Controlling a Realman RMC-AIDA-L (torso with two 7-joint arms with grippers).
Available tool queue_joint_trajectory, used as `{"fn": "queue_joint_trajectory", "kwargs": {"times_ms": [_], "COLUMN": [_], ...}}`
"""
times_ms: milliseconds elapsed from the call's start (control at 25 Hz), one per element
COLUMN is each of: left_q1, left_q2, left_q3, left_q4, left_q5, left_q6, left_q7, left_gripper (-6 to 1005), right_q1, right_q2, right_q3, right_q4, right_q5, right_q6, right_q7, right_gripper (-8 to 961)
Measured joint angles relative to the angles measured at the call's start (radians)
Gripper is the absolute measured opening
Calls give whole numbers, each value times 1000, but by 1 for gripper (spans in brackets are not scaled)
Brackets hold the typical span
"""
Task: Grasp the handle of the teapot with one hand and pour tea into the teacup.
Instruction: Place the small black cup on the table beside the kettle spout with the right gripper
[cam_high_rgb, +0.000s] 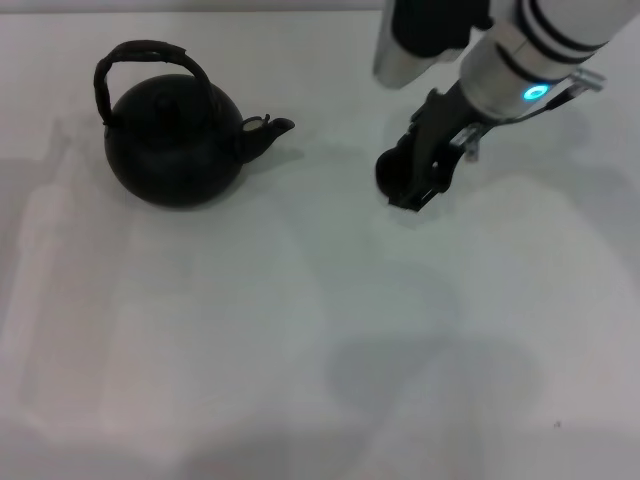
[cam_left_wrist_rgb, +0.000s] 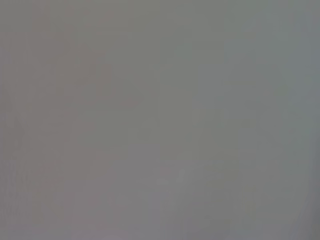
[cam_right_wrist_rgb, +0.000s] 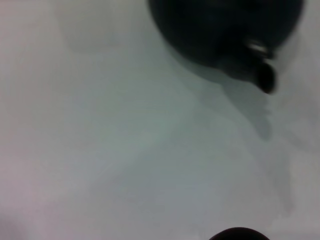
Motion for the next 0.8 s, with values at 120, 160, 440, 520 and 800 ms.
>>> {"fn": "queue_joint_trajectory", "kwargs": {"times_ms": [120,160,440,520,800], "left_q1": [0,-1,-1,-1,-5], "left_q2": [0,0,0,0,0], "left_q3": [0,0,0,0,0], "left_q4": [1,1,1,1,2], "left_q5": [-2,-5,-26,-26,-26], "left_q6": [-3,-4,-5,-5,-15], "left_q7": [0,0,0,1,4], "left_gripper": [883,883,882,882,882], "right_q1": [2,2,16,16,12], "right_q2": [3,3,4,4,4], "right_q3": [-57,-72,-228,-253,-297], "right_q4": [-7,-7,-7,-6,0], "right_q5": [28,34,43,42,71], "right_q6": [14,17,71,89,136], "right_q7": [0,1,42,48,49], "right_gripper": [729,729,741,746,763]}}
